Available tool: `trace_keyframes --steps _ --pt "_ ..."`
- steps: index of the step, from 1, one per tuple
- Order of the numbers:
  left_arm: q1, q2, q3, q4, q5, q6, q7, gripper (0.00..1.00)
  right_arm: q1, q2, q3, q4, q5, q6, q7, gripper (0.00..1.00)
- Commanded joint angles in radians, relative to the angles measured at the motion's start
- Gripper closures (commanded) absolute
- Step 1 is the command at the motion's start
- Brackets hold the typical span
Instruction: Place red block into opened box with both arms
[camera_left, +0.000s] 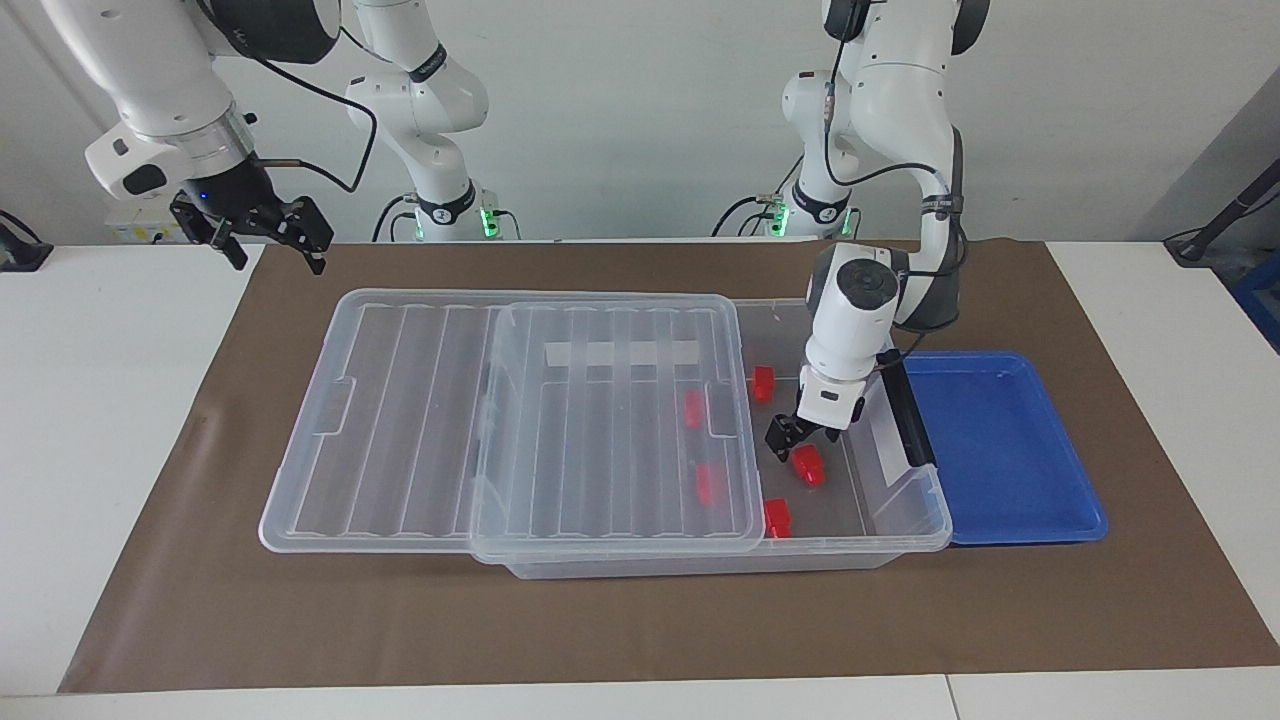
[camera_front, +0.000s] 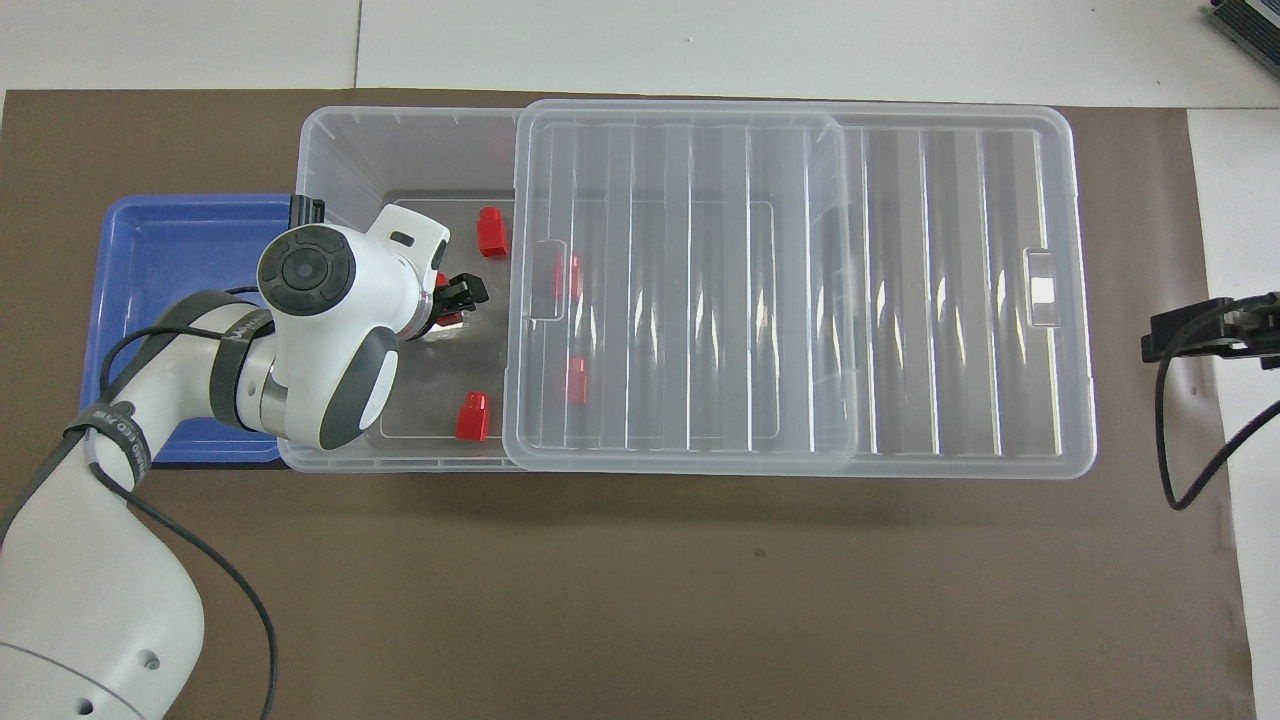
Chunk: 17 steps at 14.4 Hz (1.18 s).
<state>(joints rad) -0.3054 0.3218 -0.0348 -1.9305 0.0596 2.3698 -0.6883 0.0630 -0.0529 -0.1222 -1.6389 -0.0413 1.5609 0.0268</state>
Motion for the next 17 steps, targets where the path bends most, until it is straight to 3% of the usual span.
trace_keyframes --steps 1,4,10,14,17 --pt "-0.001 -0.114 0.004 -0.004 0.025 -0.133 -0.020 0.00 -0.008 -0.013 0.003 -0.021 0.029 0.022 -0.028 0.00" --pt "0.003 -0.170 0.004 0.076 0.048 -0.312 -0.004 0.00 -0.011 -0.013 0.003 -0.022 0.029 0.022 -0.028 0.00" --pt "0.023 -0.205 0.009 0.304 0.055 -0.639 0.111 0.00 -0.011 -0.012 0.003 -0.021 0.029 0.022 -0.028 0.00" --pt "0.097 -0.315 0.012 0.308 0.049 -0.713 0.243 0.00 -0.011 -0.013 0.001 -0.022 0.029 0.022 -0.028 0.00" --pt "0.137 -0.354 0.015 0.305 0.052 -0.745 0.335 0.00 -0.012 -0.012 0.001 -0.021 0.029 0.022 -0.028 0.00"
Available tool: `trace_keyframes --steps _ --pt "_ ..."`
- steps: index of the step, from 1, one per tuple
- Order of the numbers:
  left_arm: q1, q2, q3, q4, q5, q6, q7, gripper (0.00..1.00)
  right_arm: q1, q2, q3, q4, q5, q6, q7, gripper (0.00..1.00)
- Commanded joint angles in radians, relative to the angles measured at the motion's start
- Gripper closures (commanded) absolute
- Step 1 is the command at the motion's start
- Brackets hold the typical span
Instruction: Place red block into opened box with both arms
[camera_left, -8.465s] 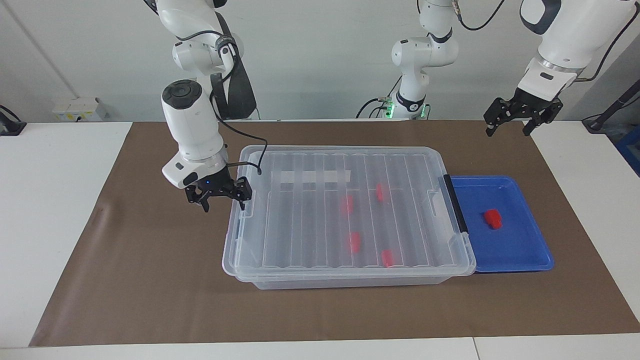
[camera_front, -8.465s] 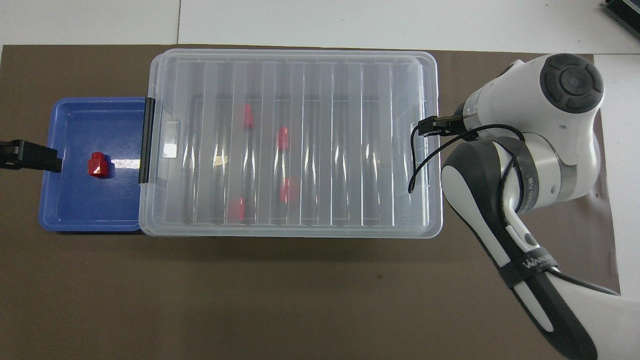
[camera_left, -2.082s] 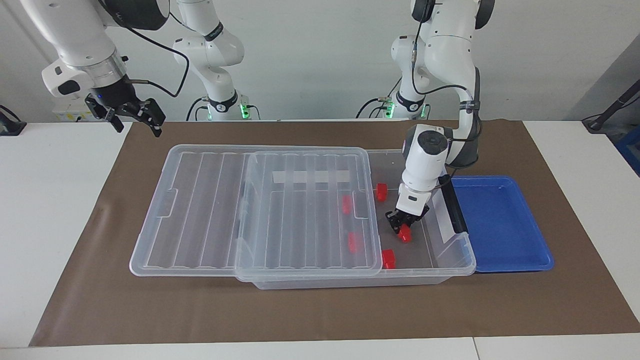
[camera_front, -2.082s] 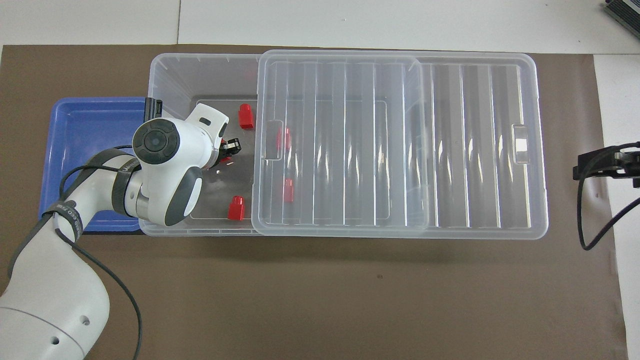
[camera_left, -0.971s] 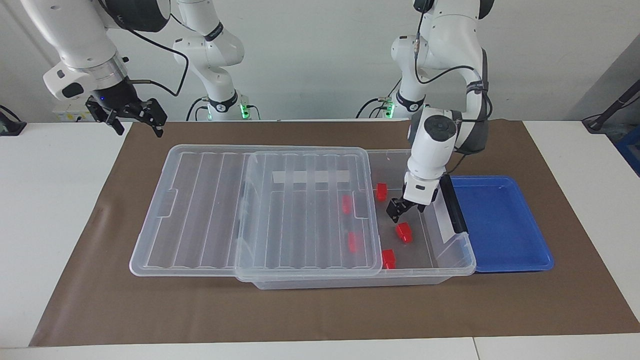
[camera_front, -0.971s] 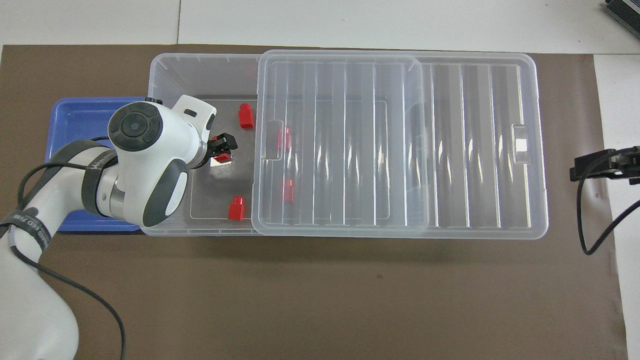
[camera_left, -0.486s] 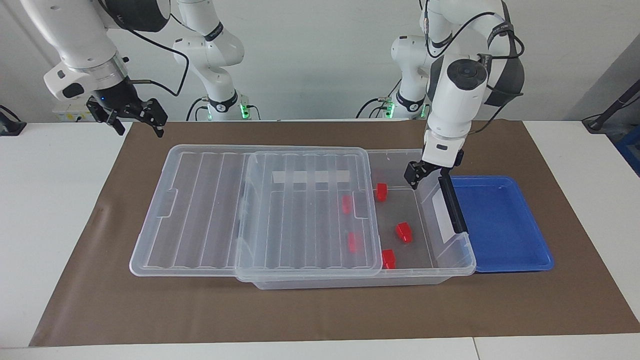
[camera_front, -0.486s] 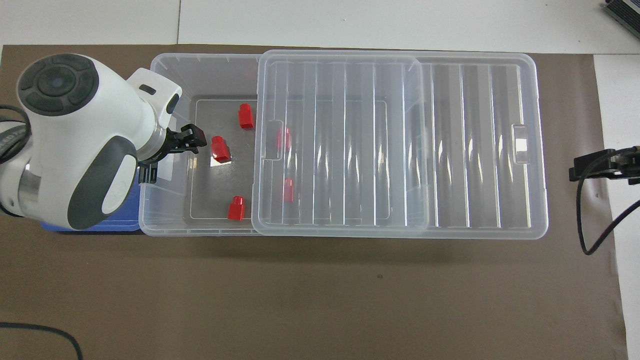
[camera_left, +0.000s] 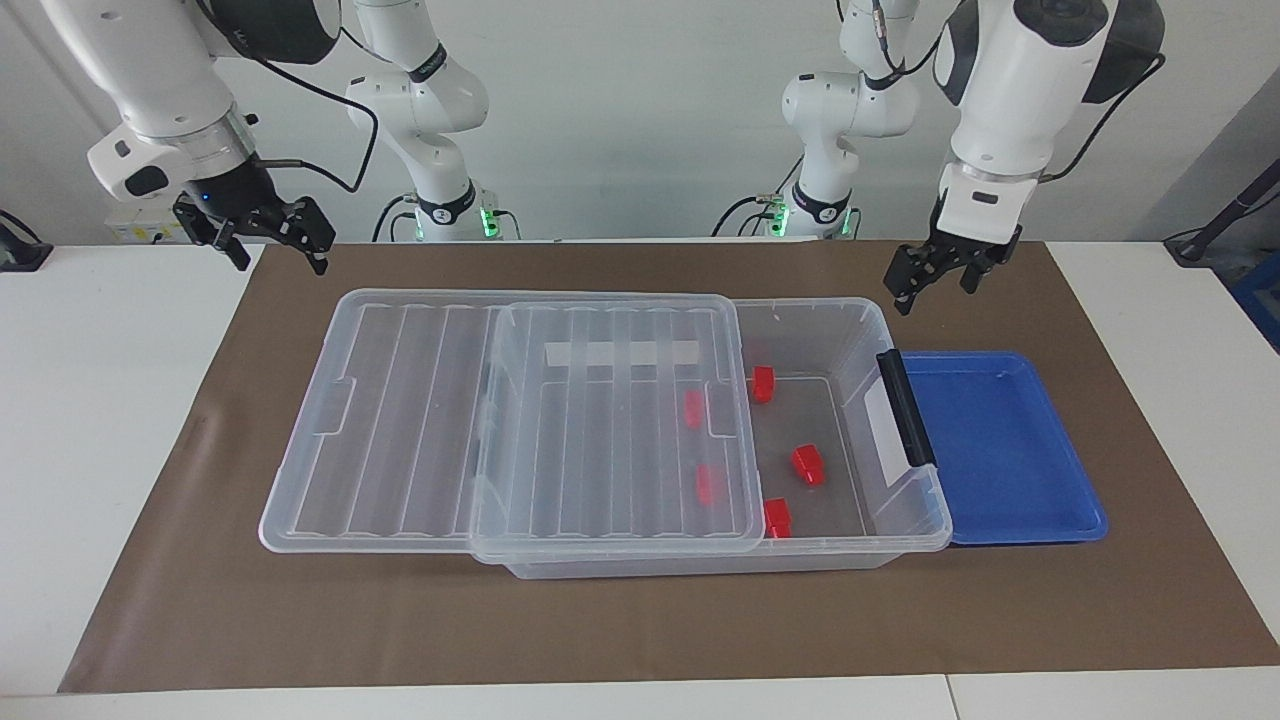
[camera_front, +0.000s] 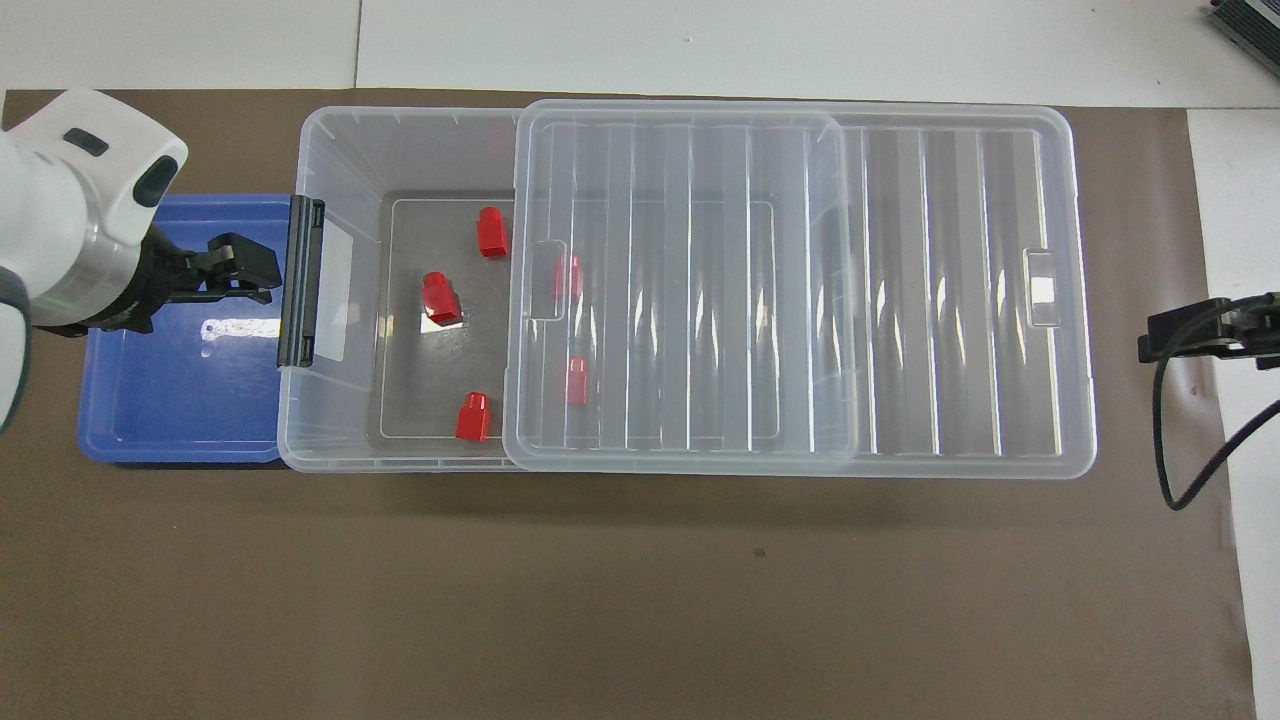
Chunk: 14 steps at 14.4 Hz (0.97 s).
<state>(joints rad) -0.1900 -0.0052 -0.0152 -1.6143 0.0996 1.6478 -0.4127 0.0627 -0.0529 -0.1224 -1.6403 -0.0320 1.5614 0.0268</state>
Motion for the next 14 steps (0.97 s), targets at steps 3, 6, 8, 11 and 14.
trace_keyframes --steps 3,6,8,11,14 --pt "0.067 -0.030 0.000 -0.012 0.011 -0.029 0.150 0.00 -0.030 -0.012 0.001 -0.032 0.020 0.074 -0.092 0.89" --pt "0.089 -0.035 0.003 -0.010 0.012 -0.034 0.216 0.00 -0.066 -0.012 0.000 -0.070 0.014 0.152 -0.194 1.00" --pt "0.116 -0.038 0.009 -0.009 0.012 -0.063 0.312 0.00 -0.098 -0.004 0.000 -0.124 0.014 0.259 -0.272 1.00" --pt "0.151 -0.044 0.011 -0.009 -0.010 -0.085 0.374 0.00 -0.132 0.063 0.001 -0.131 0.017 0.366 -0.324 1.00" --pt "0.168 -0.045 0.012 -0.012 -0.066 -0.076 0.393 0.00 -0.133 0.136 0.004 -0.130 0.021 0.477 -0.343 1.00"
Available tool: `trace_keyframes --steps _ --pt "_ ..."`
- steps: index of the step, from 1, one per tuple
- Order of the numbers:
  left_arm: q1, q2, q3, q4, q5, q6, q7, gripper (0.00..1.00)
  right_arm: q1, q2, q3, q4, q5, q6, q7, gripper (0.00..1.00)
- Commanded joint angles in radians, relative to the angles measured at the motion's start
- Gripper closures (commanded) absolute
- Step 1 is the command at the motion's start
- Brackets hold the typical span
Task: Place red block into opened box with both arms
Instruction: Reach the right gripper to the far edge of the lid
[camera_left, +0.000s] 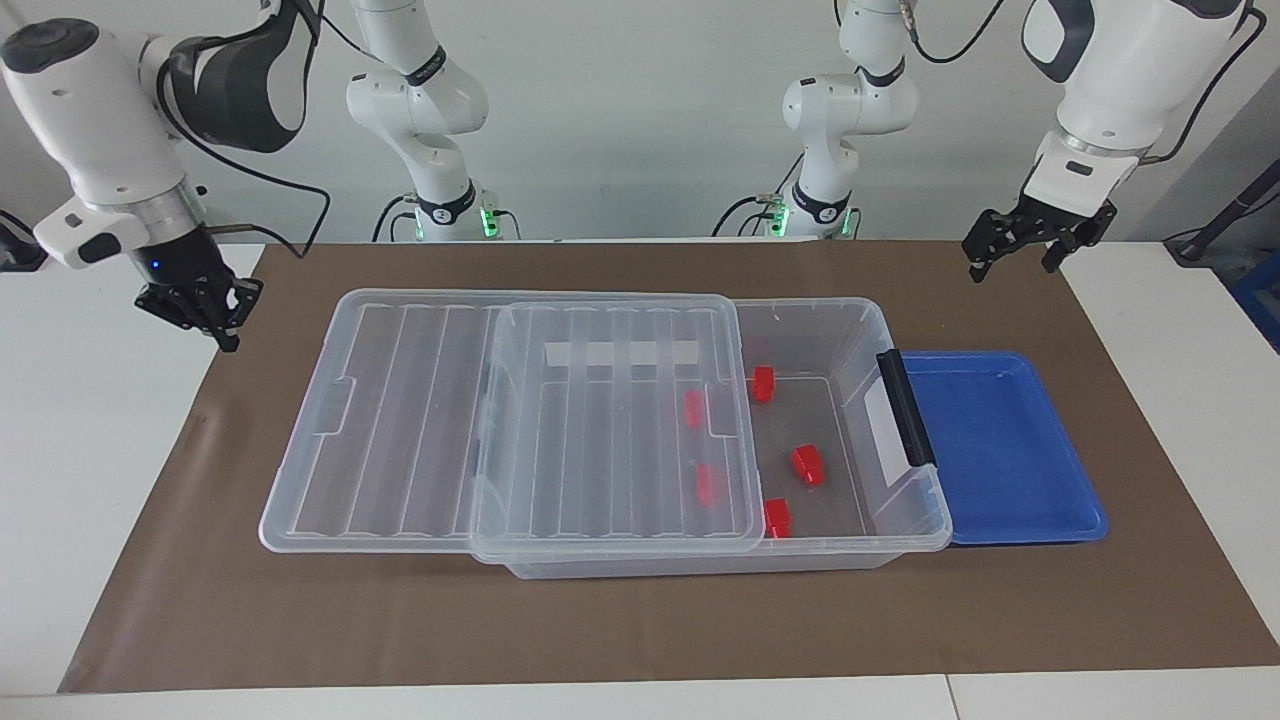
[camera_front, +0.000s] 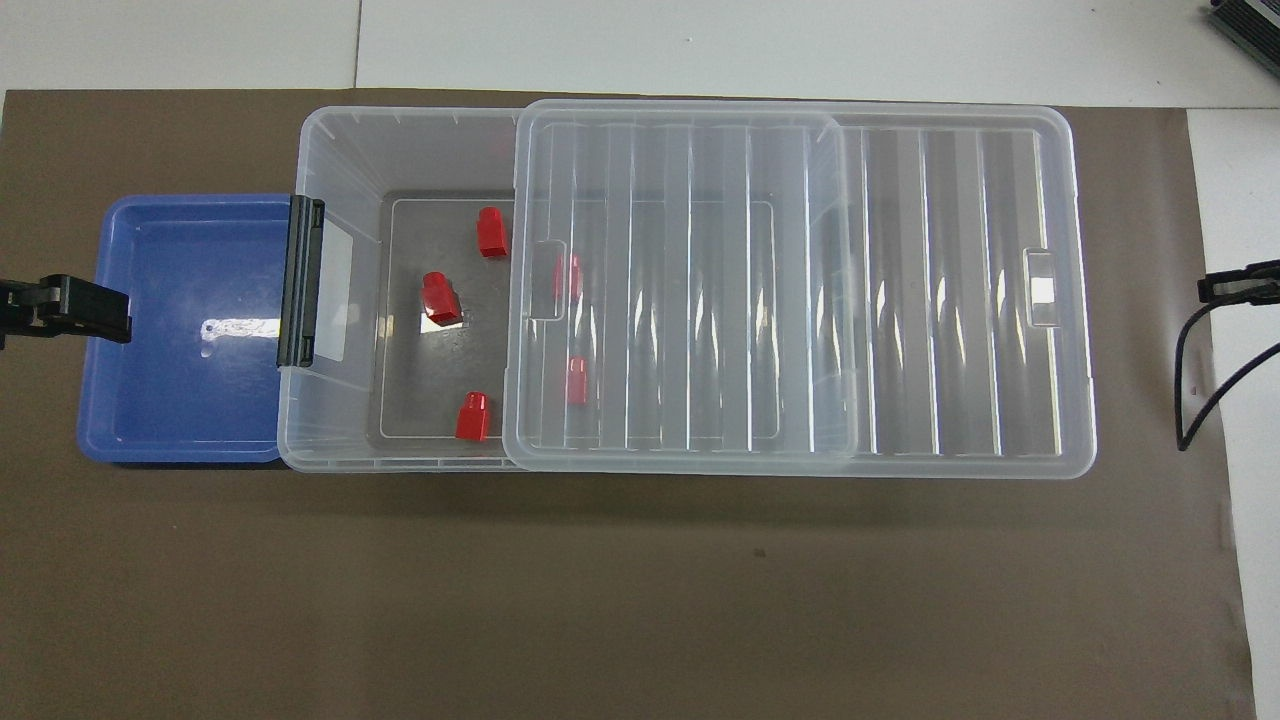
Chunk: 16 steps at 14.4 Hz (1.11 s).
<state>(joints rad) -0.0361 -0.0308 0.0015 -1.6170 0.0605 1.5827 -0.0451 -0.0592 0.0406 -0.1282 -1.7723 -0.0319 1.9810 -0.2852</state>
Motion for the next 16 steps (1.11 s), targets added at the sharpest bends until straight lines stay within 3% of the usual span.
trace_keyframes --steps 1,5,10,16 --pt "0.015 -0.021 -0.009 -0.012 -0.031 -0.001 0.024 0.00 -0.010 0.062 0.010 0.004 0.036 0.088 -0.032 1.00" --pt "0.015 -0.034 -0.008 -0.027 -0.090 0.026 0.016 0.00 -0.005 0.171 0.013 0.063 0.139 0.169 -0.045 1.00" --pt "0.008 -0.035 -0.008 -0.033 -0.107 0.026 0.008 0.00 0.035 0.216 0.019 0.063 0.198 0.245 -0.032 1.00" --pt "0.001 -0.043 -0.012 -0.044 -0.107 0.033 0.007 0.00 0.114 0.226 0.019 0.060 0.208 0.251 0.041 1.00"
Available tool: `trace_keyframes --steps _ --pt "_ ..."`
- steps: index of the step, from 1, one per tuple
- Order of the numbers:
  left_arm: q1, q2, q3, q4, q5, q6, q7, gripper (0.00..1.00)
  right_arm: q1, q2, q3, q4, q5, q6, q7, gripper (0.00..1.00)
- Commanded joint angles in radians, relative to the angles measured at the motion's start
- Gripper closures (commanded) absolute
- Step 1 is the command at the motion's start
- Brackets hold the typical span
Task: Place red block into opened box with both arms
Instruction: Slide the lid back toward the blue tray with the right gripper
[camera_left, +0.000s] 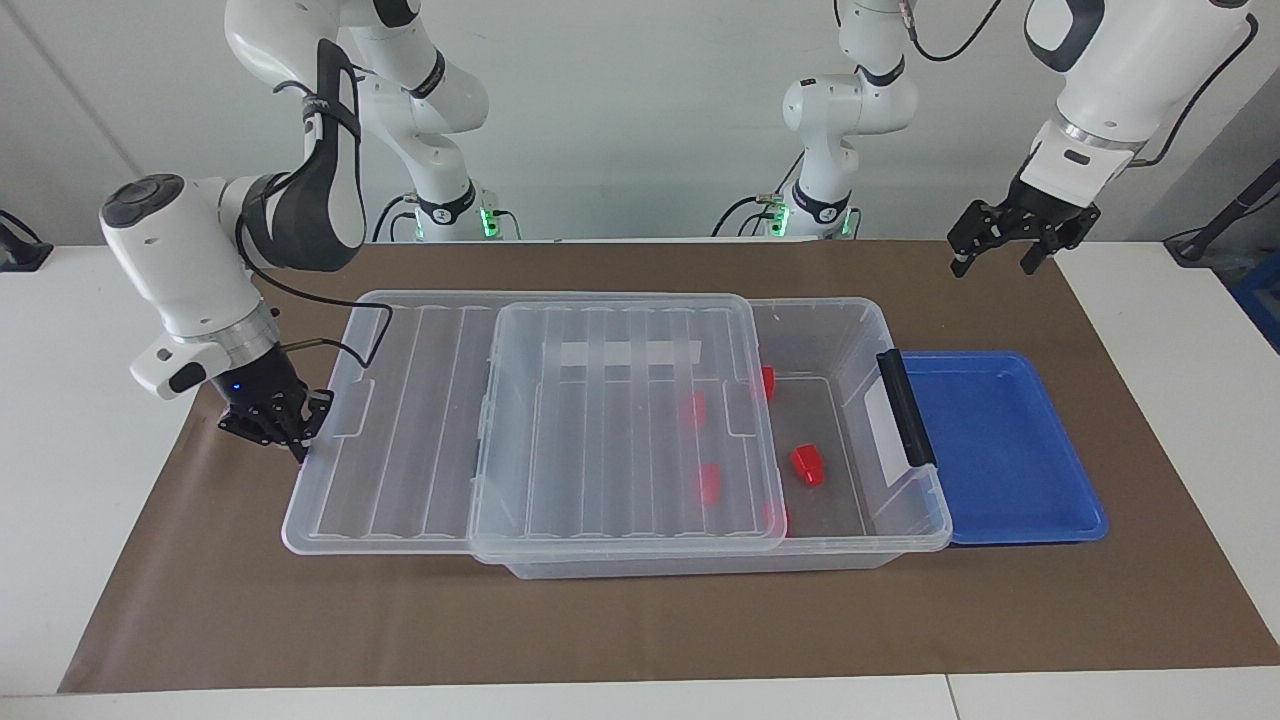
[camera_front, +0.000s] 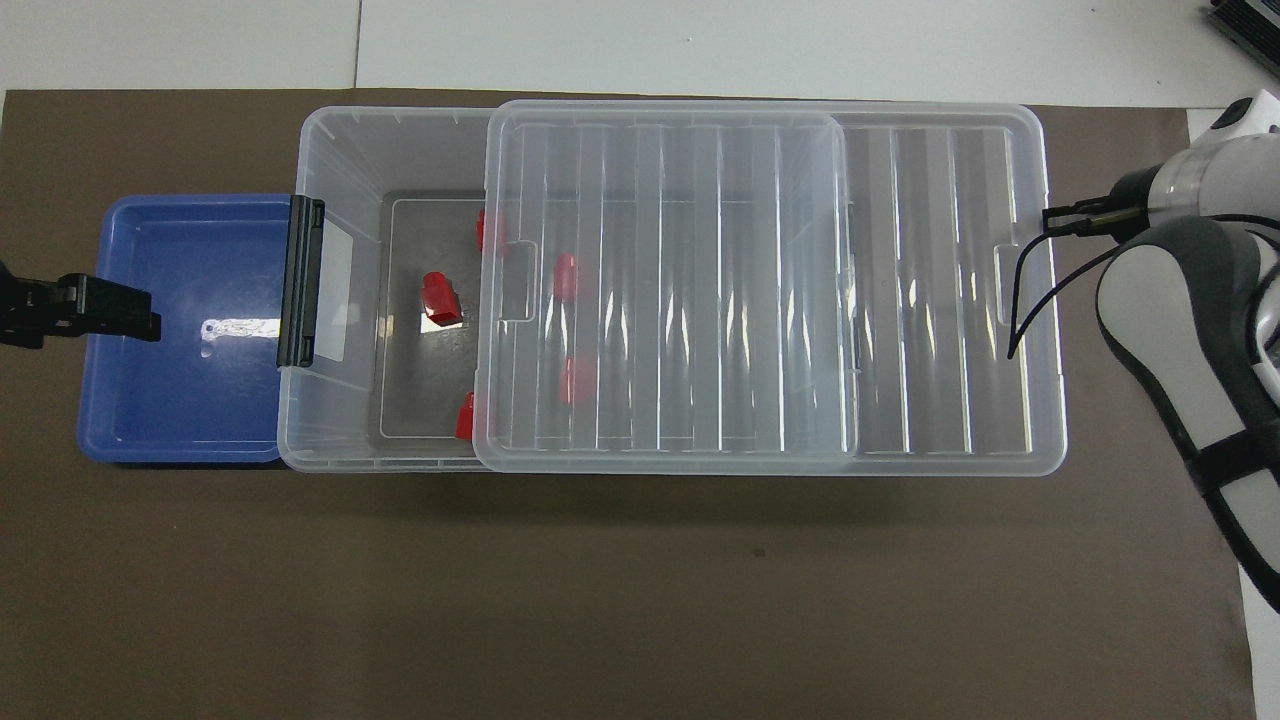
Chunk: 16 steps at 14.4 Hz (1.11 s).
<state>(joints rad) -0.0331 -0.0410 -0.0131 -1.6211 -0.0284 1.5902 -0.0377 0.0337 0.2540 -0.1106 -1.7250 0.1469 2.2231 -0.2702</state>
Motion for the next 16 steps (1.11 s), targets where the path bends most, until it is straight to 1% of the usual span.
trace_keyframes --steps 1,6,9,16 --pt "-0.002 -0.033 0.002 -0.040 -0.018 0.025 -0.001 0.00 0.040 0.011 0.002 0.012 0.029 0.009 0.034 1.00" --pt "-0.002 -0.031 0.002 -0.040 -0.018 0.025 -0.002 0.00 0.121 0.011 0.002 0.010 0.029 0.010 0.173 1.00" --pt "-0.002 -0.031 0.001 -0.039 -0.018 0.025 -0.010 0.00 0.156 0.008 0.002 0.005 0.036 0.007 0.181 1.00" --pt "-0.002 -0.031 0.002 -0.039 -0.018 0.025 -0.011 0.00 0.202 0.001 0.002 -0.005 0.135 0.006 0.198 1.00"
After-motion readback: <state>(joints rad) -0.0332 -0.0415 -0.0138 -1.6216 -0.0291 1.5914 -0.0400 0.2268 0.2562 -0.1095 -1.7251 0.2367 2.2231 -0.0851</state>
